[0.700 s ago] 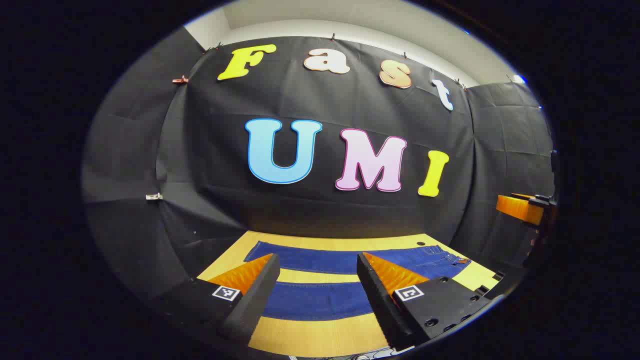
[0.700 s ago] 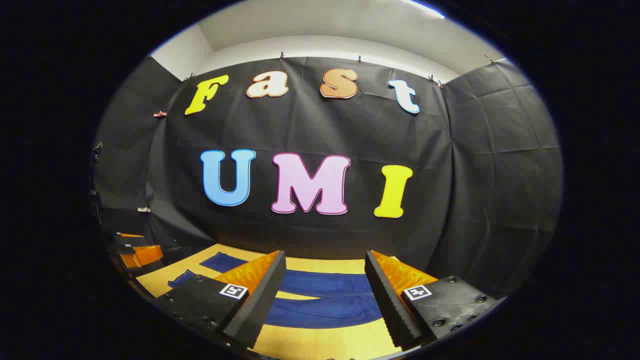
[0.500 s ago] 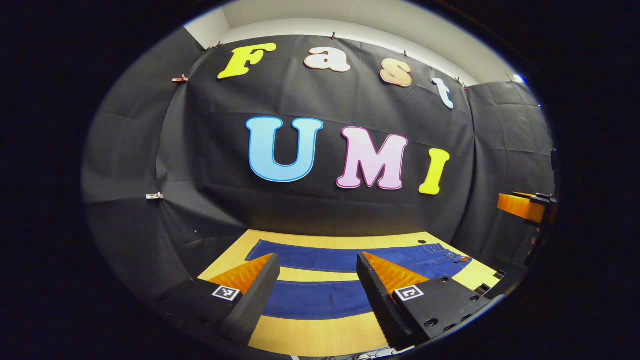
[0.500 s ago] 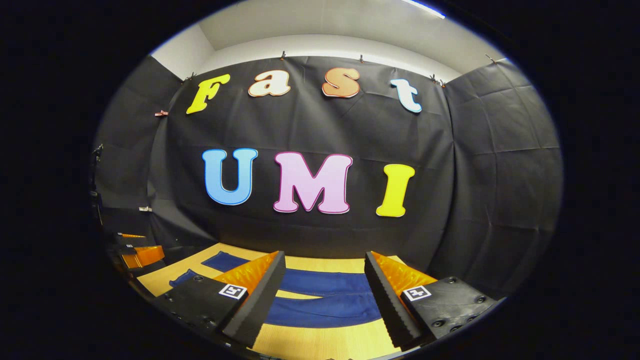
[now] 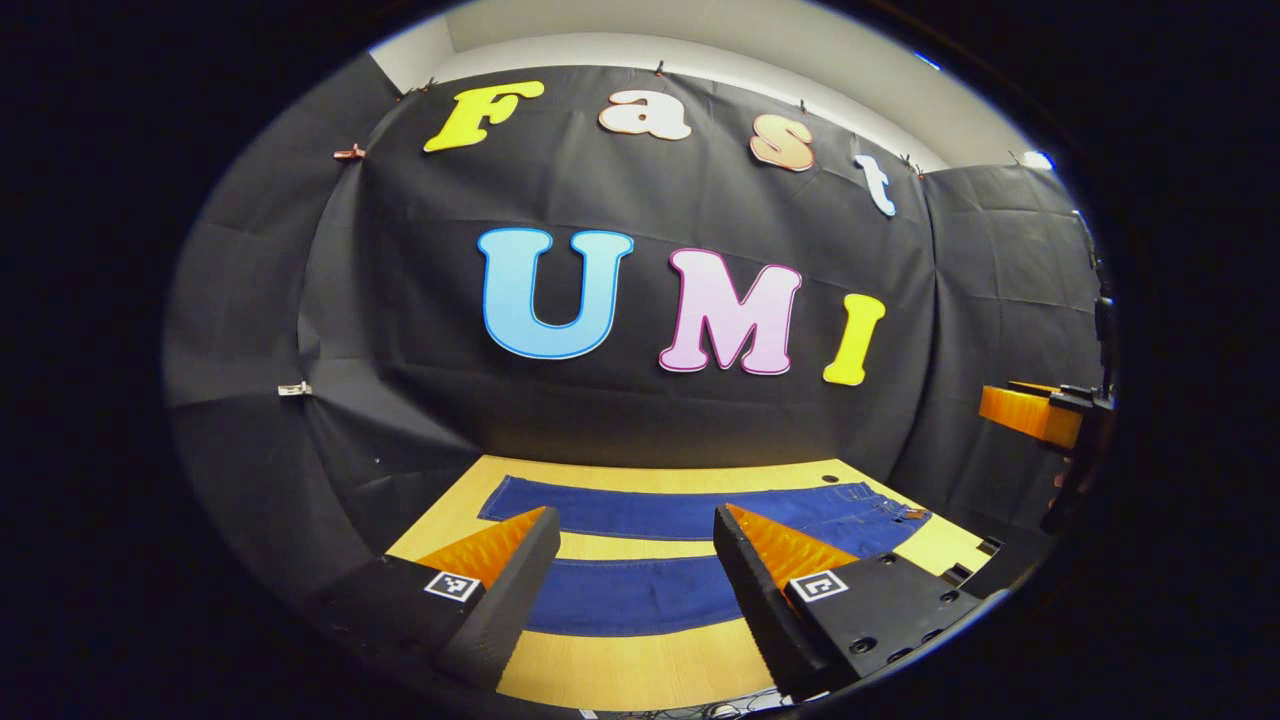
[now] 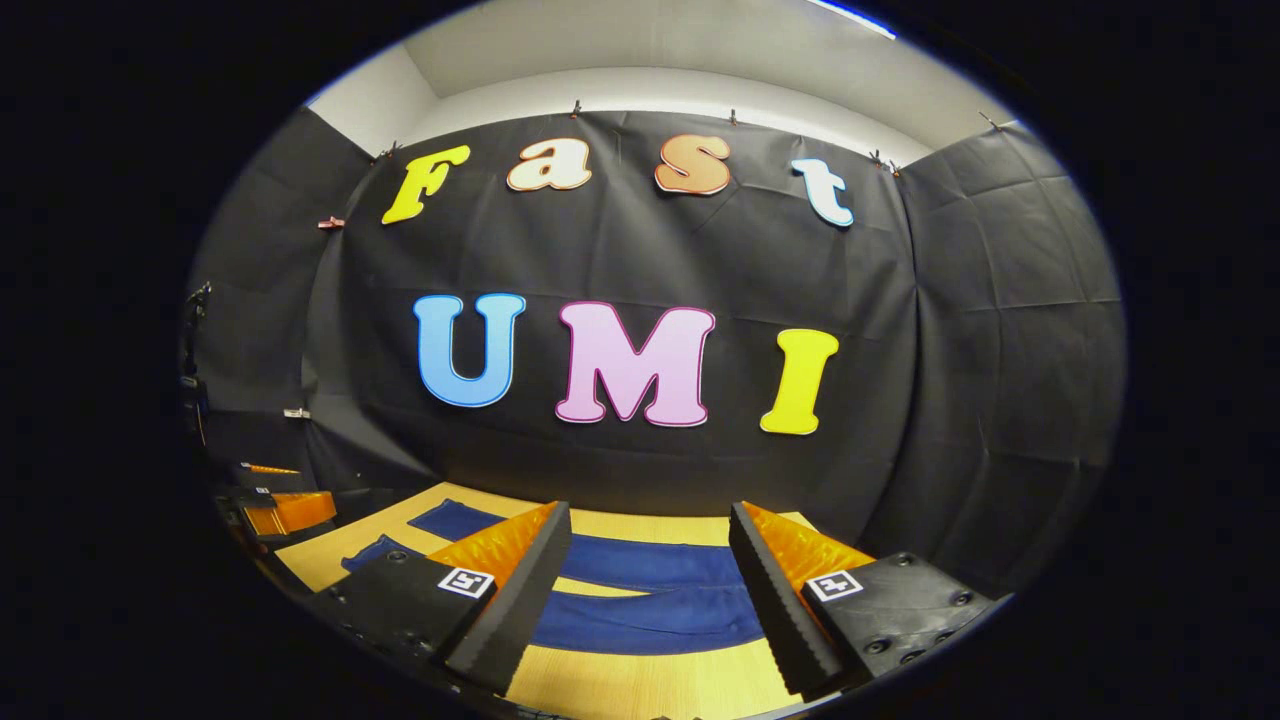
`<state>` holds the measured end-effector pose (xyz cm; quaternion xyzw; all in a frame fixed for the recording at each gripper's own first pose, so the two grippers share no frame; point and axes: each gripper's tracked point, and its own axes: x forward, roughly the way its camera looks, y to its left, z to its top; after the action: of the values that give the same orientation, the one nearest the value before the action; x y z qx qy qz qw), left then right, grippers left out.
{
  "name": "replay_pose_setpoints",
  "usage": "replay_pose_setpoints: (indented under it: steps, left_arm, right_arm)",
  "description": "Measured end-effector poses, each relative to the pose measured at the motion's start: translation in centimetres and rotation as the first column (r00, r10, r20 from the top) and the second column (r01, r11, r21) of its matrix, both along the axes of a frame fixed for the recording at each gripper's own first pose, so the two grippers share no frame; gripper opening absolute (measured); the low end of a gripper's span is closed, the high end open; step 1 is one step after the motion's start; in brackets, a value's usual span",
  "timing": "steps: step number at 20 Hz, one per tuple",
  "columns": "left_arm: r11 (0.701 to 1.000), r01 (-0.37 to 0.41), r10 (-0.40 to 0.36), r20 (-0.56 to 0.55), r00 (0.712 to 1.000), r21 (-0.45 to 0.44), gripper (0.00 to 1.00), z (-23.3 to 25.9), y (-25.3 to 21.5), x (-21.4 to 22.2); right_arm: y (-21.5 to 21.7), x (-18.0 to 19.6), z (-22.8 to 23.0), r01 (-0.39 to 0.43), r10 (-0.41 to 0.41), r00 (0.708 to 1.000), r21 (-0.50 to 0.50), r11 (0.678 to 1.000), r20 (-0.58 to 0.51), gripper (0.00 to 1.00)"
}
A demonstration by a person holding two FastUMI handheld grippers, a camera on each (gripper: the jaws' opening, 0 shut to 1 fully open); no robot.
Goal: Grasp the waist and the cuffs of the jeans and fold them to make the two legs overlap; first hold the waist and fold one-third of the jeans toward the cuffs, then hold the cuffs and fold the remaining one-third in the same direction to finish folding.
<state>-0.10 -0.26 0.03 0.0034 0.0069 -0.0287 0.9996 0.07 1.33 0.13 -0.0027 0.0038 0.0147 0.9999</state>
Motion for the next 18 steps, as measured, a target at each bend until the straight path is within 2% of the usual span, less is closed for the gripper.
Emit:
replay_pose_setpoints:
  steps: [7,9,13,15,18]
  left_arm:
    - [1.0,-0.01,0.01,0.0,1.0,0.027,0.96,0.1,0.7,0.9]
    - [0.998,-0.007,0.008,-0.013,1.0,0.066,0.96,-0.4,1.7,1.2]
    - [0.981,-0.043,0.055,-0.059,0.997,0.187,0.96,-2.6,6.4,2.3]
    - [0.955,-0.035,0.067,-0.099,0.993,0.295,0.97,-4.4,9.2,3.2]
    - [0.87,0.024,0.073,-0.177,0.982,0.492,0.98,-7.6,13.8,4.7]
  right_arm:
    - [0.1,0.5,-0.1,-0.001,0.0,1.0,-0.017,1.0,-0.005,0.97]
    - [-0.2,0.7,-0.3,0.004,-0.004,1.0,-0.021,1.0,-0.013,0.97]
    - [-1.0,1.1,-0.7,0.02,-0.02,1.0,-0.035,0.999,-0.022,0.97]
    - [-1.7,1.2,-1.0,0.031,-0.032,0.999,-0.053,0.998,-0.028,0.97]
    - [-2.7,1.8,-2.0,0.048,-0.052,0.997,-0.068,0.997,-0.054,0.97]
